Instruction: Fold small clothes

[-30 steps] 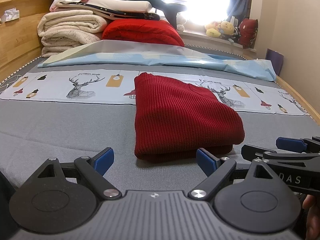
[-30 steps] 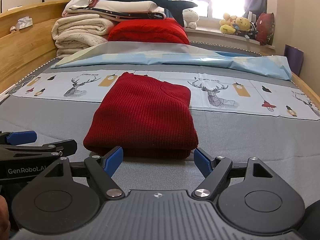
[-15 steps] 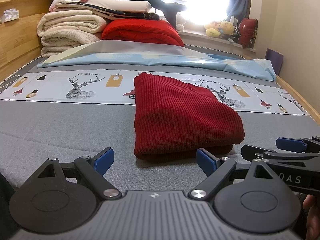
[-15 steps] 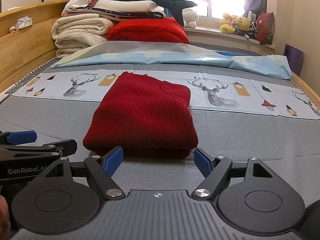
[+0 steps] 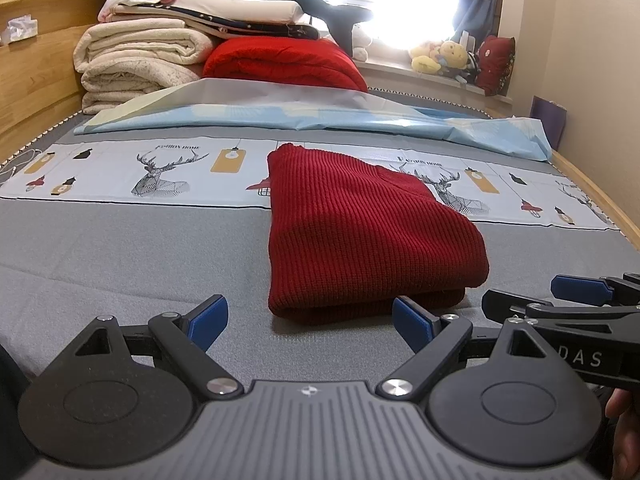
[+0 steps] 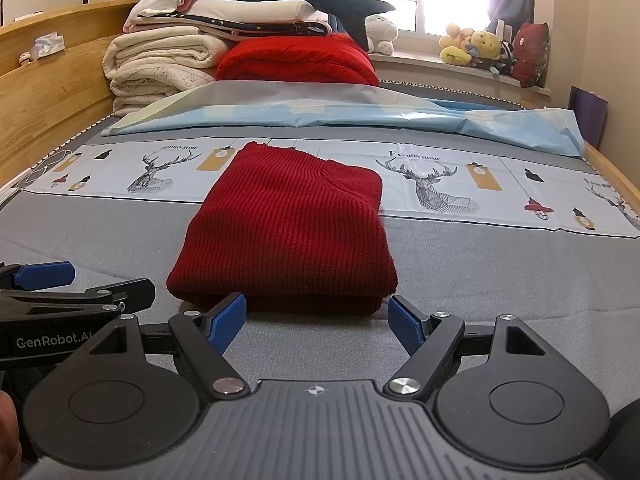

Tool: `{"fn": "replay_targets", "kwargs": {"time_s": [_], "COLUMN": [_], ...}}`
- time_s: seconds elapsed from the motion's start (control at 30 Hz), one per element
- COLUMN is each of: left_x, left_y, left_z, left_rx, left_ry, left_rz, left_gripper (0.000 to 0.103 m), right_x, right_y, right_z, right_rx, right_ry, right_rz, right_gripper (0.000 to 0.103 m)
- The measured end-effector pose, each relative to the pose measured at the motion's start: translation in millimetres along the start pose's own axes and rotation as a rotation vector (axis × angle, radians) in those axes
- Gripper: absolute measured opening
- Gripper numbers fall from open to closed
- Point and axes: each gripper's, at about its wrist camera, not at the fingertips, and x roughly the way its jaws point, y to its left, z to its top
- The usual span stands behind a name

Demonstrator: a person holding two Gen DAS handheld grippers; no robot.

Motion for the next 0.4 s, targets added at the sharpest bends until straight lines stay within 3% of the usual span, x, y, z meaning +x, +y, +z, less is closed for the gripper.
{"fn": "replay_targets", "kwargs": {"time_s": [0.4], "left_x": [0.9], "left_y": [-1.2], "left_z": [-2.4], "left_rx": [0.001], "left_ry": [-0.002], "left_rz": [-0.001], "left_gripper": [0.092], "right_x": [2.4], "right_y": [-0.2], "right_z": [-4.0], "right_rx": [0.003], "right_ry": [0.004], "right_rz": [0.002], "right_gripper": [0.079]}}
